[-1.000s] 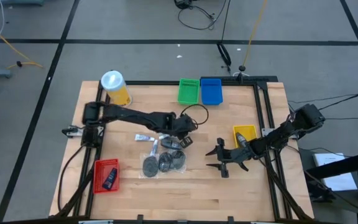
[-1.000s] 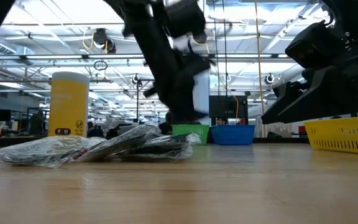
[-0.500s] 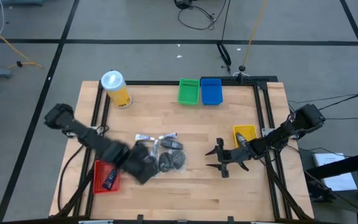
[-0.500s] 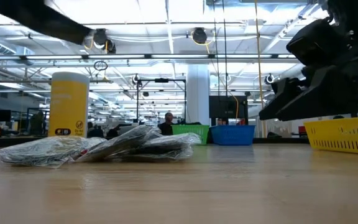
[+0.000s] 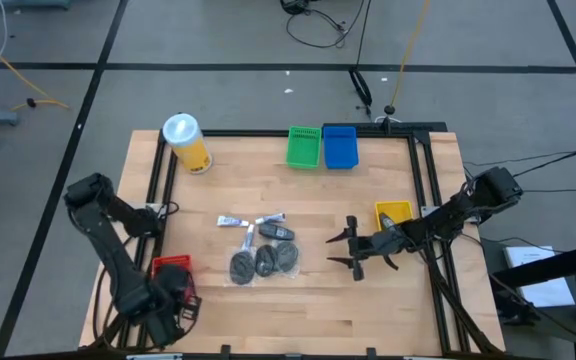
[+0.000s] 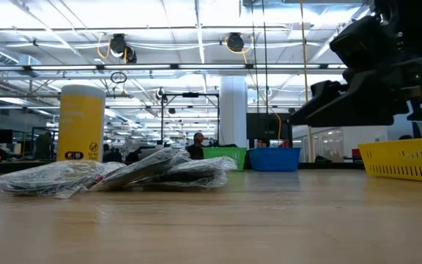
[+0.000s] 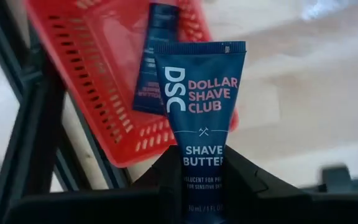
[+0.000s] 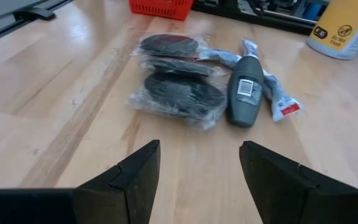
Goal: Pick & Place Travel size toiletries
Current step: Put the blue shave cream into the red basket
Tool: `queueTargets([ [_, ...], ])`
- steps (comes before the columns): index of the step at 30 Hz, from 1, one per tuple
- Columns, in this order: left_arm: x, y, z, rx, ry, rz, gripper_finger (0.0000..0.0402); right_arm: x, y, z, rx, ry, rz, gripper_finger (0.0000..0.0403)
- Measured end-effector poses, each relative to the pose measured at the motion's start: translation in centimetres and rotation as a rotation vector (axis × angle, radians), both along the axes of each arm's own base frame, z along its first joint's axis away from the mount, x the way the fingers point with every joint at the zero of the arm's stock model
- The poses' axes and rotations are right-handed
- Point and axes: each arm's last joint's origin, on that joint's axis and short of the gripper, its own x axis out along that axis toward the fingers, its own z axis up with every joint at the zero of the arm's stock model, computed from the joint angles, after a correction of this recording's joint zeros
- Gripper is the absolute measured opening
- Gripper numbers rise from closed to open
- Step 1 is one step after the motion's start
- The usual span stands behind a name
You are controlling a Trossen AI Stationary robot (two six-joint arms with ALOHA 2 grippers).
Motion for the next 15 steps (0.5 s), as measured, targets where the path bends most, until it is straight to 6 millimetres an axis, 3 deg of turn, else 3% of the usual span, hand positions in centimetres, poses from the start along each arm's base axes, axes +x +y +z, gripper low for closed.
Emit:
queueTargets([
  [10, -1.0, -0.1, -2.7, 0.000, 0.014, 0.064, 0.0070, 0.1, -0.1, 0.0, 0.004, -0.002, -0.007, 0.0212],
  [15, -1.4, 0.7, -4.0, 0.035, 0.091, 0.085, 0.0103, 0.1, -0.1, 0.0, 0.005, -0.004, -0.007, 0.0212],
])
